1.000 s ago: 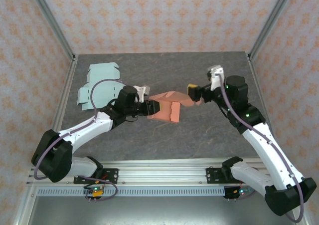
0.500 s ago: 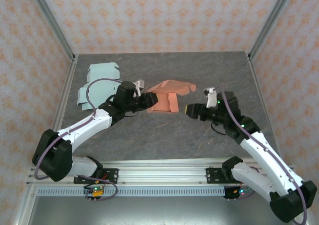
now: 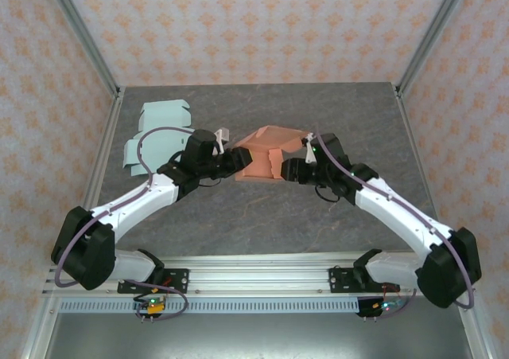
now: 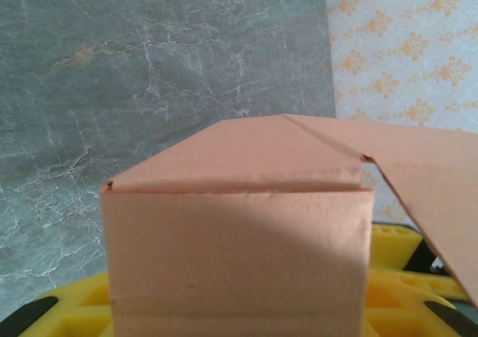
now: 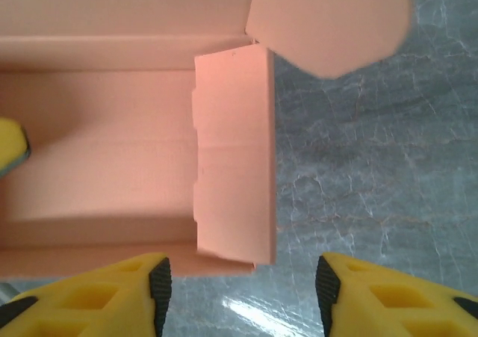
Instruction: Fold the paper box
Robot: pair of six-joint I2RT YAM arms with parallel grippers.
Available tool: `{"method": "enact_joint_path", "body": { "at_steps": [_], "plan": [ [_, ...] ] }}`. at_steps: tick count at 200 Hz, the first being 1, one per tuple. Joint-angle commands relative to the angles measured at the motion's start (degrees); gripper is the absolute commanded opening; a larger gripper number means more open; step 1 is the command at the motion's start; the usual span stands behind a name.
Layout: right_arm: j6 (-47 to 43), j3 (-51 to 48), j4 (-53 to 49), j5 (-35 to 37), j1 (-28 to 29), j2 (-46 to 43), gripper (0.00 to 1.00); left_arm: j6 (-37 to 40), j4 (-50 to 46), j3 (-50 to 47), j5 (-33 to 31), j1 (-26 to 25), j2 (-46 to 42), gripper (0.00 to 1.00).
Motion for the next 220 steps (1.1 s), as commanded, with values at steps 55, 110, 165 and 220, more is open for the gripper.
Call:
{"method": "enact_joint_path", "body": {
  "at_steps": [55,110,165,220],
  "plan": [
    [-0.13,6.92,0.02,1.92,-0.63,6.95,0.43,2.35,3.31,2.55,3.48,-2.28,-2.77,0.36],
    [-1.82,7.71,-2.19,4.98,-0.62,8.34,0.39,3.32,4.79,2.83,4.3,-3.33,-3.9,0.36],
    [-1.44,7.28,-0.48,4.64,-0.4,9.25,0.29,3.38,5.21,3.21,3.78,-4.51,-3.66,0.36],
    [-0.62,6.0,-0.28,16.11,1.47,10.33,0.21,3.31,5.61,4.32,2.33,-5.87,-3.3,0.35]
  ]
}}
